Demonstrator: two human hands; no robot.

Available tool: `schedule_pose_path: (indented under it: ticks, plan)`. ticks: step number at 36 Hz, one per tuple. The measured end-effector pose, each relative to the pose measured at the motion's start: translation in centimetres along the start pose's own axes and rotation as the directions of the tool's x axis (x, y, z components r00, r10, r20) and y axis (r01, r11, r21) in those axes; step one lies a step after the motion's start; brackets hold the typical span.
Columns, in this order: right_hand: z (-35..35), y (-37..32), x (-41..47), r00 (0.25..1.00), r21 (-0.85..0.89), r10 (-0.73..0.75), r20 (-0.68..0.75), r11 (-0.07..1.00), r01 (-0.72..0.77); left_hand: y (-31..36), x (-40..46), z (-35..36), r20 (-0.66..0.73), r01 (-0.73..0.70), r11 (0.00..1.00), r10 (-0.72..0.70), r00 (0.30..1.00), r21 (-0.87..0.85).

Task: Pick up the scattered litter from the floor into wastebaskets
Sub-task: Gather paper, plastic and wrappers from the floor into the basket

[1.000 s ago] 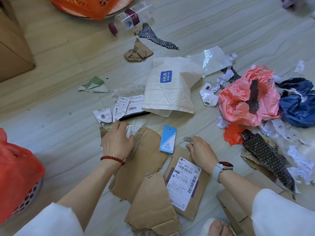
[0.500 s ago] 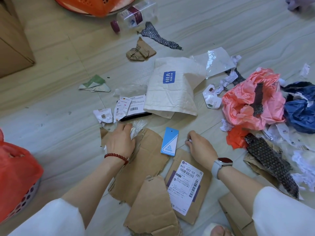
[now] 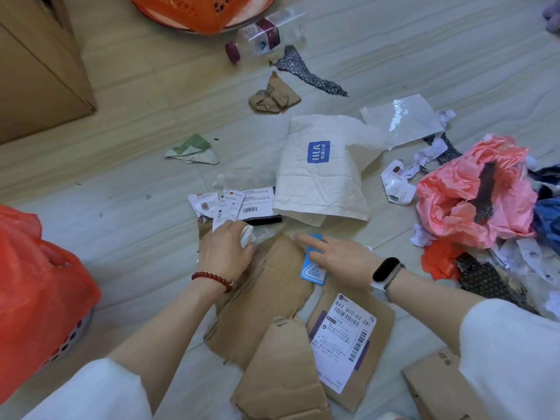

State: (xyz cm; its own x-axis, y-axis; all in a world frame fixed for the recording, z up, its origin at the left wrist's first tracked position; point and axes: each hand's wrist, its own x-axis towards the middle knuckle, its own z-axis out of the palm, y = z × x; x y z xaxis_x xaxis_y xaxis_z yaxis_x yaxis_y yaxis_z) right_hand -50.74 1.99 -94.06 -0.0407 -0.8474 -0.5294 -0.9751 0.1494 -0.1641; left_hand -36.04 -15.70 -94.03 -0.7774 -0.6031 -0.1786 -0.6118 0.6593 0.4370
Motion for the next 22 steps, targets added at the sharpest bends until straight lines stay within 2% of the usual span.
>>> schedule_pose_path:
  ticks: [4, 6, 7, 13, 14, 16, 18, 20, 22]
  plan:
    - [-0.2, 0.0, 0.9, 1.0, -0.124, -0.001, 0.001, 0.992, 0.001, -0.3, -0.5, -2.2, 0.046, 0.044, 0.992, -0.039, 0.998, -0.116]
    - [-0.3, -0.3, 0.8, 0.991, -0.191, -0.023, -0.129, 0.982, -0.002, -0.3, -0.6, -3.5, 0.037, 0.05, 0.986, -0.044, 0.998, -0.158]
    - [-0.5, -0.5, 0.7, 0.99, -0.217, -0.026, -0.137, 0.976, -0.004, -0.3, -0.6, -4.1, 0.027, 0.047, 0.985, -0.044, 0.999, -0.164]
    - [-2.1, -1.9, -0.4, 0.98, -0.16, 0.016, -0.198, 0.986, -0.048, -0.2, -0.3, -7.1, -0.006, 0.016, 0.995, -0.017, 1.0, -0.101]
    - [-3.0, -2.3, -0.7, 0.978, -0.122, 0.037, -0.206, 0.991, -0.063, -0.1, -0.1, -7.6, -0.009, 0.01, 0.995, -0.011, 1.0, -0.1]
    - [-4.6, -3.0, -0.8, 0.947, 0.046, 0.096, -0.305, 0.995, -0.086, 0.2, 0.0, -8.9, -0.024, 0.005, 0.994, -0.008, 1.0, -0.112]
    - [-7.3, -4.0, -0.5, 0.925, 0.207, 0.175, -0.339, 0.972, -0.108, 0.7, 0.1, -10.7, -0.064, -0.002, 0.99, -0.008, 0.998, -0.144]
    - [-10.6, -5.3, -0.2, 0.909, 0.394, 0.231, -0.346, 0.915, -0.083, 1.0, 0.2, -13.0, -0.143, -0.005, 0.982, -0.022, 0.99, -0.19]
    - [-14.1, -6.7, 0.5, 0.871, 0.536, 0.266, -0.412, 0.844, -0.004, 1.2, 0.3, -16.0, -0.238, -0.005, 0.973, -0.051, 0.97, -0.23]
